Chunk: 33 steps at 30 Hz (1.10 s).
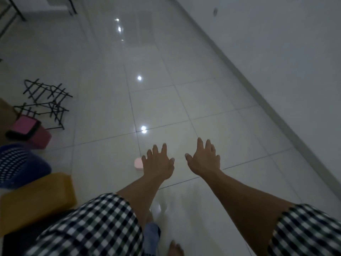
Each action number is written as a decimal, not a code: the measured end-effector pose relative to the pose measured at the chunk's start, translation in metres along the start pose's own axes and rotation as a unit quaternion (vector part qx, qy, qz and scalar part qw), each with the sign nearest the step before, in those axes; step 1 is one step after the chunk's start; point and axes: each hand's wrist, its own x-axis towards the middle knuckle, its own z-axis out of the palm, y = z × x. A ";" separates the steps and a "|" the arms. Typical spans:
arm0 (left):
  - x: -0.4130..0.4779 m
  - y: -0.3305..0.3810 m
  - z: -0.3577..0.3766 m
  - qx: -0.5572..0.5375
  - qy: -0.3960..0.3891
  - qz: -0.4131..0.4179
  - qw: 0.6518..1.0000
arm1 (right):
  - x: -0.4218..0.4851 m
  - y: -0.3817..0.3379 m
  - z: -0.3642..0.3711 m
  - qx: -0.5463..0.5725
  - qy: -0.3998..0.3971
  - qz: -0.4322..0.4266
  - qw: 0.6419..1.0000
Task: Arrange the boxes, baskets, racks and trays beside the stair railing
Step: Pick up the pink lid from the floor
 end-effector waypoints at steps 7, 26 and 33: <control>0.062 0.003 0.012 -0.001 -0.023 0.008 1.000 | 0.053 -0.003 0.018 -0.004 -0.021 0.014 1.000; 0.250 -0.120 0.134 -0.081 -0.144 -0.221 0.961 | 0.256 -0.077 0.210 -0.088 -0.233 -0.107 0.963; 0.326 -0.150 0.244 -0.158 -0.142 -0.317 0.924 | 0.345 -0.071 0.339 -0.157 -0.289 -0.186 0.926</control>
